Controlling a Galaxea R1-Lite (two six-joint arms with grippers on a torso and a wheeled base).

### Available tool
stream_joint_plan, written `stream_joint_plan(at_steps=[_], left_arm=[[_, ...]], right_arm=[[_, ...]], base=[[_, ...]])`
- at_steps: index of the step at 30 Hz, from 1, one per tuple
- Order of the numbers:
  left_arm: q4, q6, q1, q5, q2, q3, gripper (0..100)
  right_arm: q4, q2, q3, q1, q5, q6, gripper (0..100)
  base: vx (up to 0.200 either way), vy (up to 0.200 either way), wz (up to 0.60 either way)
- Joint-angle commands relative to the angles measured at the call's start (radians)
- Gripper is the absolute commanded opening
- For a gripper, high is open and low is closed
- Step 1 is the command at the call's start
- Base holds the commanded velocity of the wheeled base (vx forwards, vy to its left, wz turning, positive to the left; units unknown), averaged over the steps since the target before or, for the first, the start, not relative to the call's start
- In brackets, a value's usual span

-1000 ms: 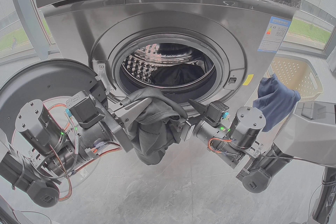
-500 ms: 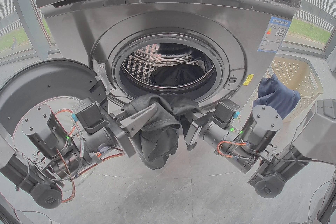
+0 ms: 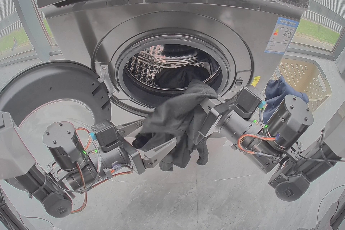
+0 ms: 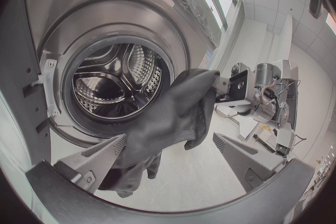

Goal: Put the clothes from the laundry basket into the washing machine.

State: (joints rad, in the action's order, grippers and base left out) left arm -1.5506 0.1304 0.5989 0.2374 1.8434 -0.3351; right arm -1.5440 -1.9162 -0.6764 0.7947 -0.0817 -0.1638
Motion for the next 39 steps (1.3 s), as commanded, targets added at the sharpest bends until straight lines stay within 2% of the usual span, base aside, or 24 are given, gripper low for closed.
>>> stream_joint_plan(at_steps=[1, 12, 19, 22, 25, 28, 39], left_arm=[[0.000, 0.000, 0.002, -0.009, 0.040, 0.018, 100], [-0.002, -0.005, -0.001, -0.007, 0.135, 0.027, 100], [-0.003, -0.055, -0.001, -0.009, 0.249, 0.016, 100], [-0.003, -0.064, -0.001, -0.007, 0.286, 0.011, 100], [-0.005, -0.066, -0.001, -0.006, 0.301, 0.008, 100], [-0.005, -0.066, -0.001, -0.004, 0.303, 0.011, 100], [-0.005, -0.066, 0.013, 0.000, 0.321, 0.005, 100]], right_arm=[[-0.001, 0.017, -0.003, 0.008, 0.000, 0.001, 0], [0.001, 0.045, -0.012, 0.005, -0.004, 0.009, 0], [0.002, 0.043, -0.040, -0.006, -0.007, 0.010, 0], [0.002, 0.037, -0.045, -0.006, -0.009, 0.010, 0], [0.002, 0.031, -0.055, -0.003, -0.010, 0.010, 0], [0.005, 0.013, -0.078, 0.001, -0.033, 0.012, 0], [0.013, -0.075, -0.157, 0.005, -0.035, 0.013, 0]], base=[[0.000, 0.000, 0.00], [0.000, 0.000, 0.00], [0.000, 0.000, 0.00], [0.000, 0.000, 0.00], [0.000, 0.000, 0.00], [0.000, 0.000, 0.00], [0.000, 0.000, 0.00]])
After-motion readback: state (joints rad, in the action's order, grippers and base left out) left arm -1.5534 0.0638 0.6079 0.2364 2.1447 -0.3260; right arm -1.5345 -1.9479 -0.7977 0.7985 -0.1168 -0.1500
